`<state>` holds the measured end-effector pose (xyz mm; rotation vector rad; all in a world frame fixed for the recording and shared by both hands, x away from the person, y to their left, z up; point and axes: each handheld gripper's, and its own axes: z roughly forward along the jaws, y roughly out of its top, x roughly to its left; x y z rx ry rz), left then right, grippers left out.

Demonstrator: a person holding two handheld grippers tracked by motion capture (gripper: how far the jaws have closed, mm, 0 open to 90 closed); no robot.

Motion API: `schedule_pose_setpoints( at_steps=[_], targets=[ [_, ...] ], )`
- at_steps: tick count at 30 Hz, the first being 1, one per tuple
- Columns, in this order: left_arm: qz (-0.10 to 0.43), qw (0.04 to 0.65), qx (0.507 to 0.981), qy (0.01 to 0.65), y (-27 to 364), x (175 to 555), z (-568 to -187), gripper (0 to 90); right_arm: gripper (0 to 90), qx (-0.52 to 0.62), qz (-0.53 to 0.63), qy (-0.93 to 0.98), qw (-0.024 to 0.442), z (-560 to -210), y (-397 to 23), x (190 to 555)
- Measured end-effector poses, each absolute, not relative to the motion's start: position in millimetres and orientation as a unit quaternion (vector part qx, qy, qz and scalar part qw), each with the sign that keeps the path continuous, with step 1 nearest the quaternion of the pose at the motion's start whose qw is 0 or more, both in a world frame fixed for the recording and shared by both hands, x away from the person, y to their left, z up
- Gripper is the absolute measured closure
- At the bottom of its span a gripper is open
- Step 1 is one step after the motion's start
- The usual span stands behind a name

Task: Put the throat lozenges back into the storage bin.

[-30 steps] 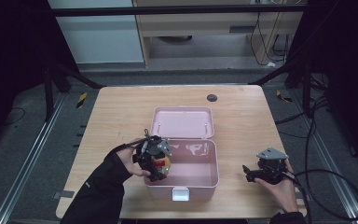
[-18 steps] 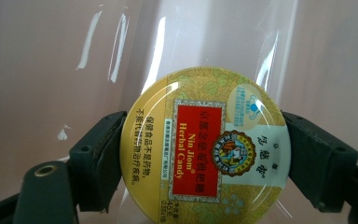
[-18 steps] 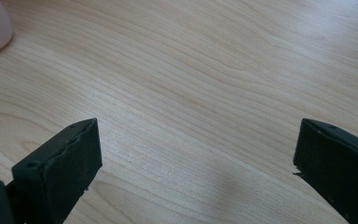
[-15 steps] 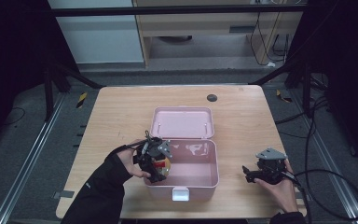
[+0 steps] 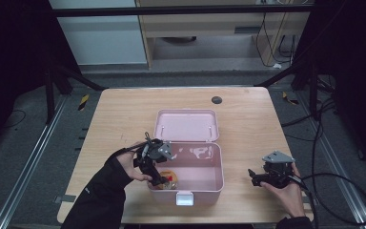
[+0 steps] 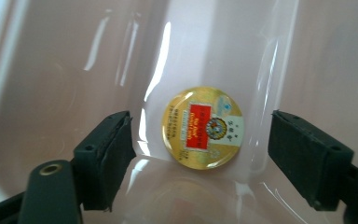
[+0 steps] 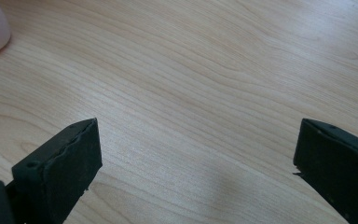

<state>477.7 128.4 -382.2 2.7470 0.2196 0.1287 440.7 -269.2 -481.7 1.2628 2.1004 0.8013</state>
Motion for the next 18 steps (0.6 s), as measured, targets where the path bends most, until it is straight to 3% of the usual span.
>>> schedule_pose_setpoints(
  at_steps=[10,18],
  targets=[
    [0.082,0.246,0.959,0.117,149,470,-351,27.9,1.4,0.474,0.301,0.779,0.281,-482,-272,441],
    [0.122,0.285,0.934,0.179,180,465,-340,27.3,1.4,0.479,0.300,0.776,0.279,-482,-273,440]
  ],
)
